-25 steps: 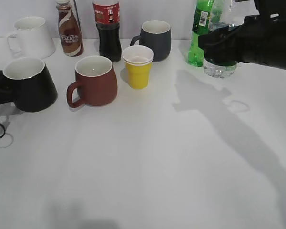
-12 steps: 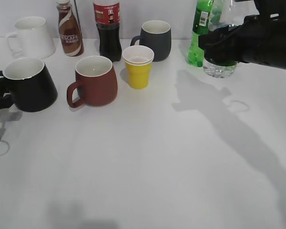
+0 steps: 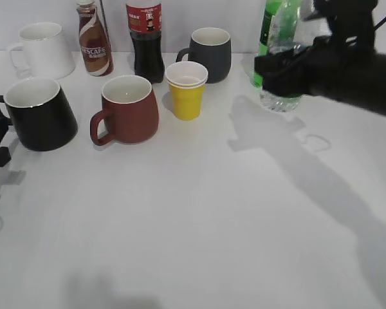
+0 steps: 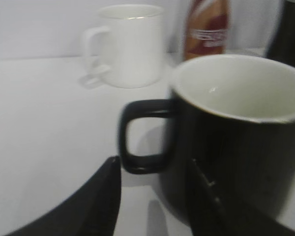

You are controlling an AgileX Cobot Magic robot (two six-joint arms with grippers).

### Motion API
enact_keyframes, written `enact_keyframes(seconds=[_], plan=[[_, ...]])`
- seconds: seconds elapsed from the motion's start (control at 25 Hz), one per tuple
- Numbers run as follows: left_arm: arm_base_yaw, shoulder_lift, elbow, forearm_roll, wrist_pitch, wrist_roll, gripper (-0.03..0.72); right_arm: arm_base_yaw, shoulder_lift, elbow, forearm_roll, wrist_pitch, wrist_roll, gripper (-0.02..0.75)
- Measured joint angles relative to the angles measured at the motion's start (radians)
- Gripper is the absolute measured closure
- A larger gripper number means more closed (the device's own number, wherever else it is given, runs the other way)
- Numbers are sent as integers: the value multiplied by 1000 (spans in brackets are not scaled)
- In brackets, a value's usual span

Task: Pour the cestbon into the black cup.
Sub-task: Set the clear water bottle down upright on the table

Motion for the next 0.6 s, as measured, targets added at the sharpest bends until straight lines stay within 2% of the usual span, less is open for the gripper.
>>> enact_keyframes(seconds=[0.16, 0.36, 0.52, 0.6], plan=[[0, -67, 36, 35, 0, 27, 348, 0, 113, 34, 14, -158, -56, 285], [0, -157, 61, 48, -2, 33, 347, 0, 271, 39, 126, -295, -93, 285], [0, -213, 70, 62, -3, 34, 347, 0, 343, 51, 147, -400, -100, 285], [0, -235, 70, 74, -4, 34, 347, 0, 348, 63, 147, -430, -104, 218]])
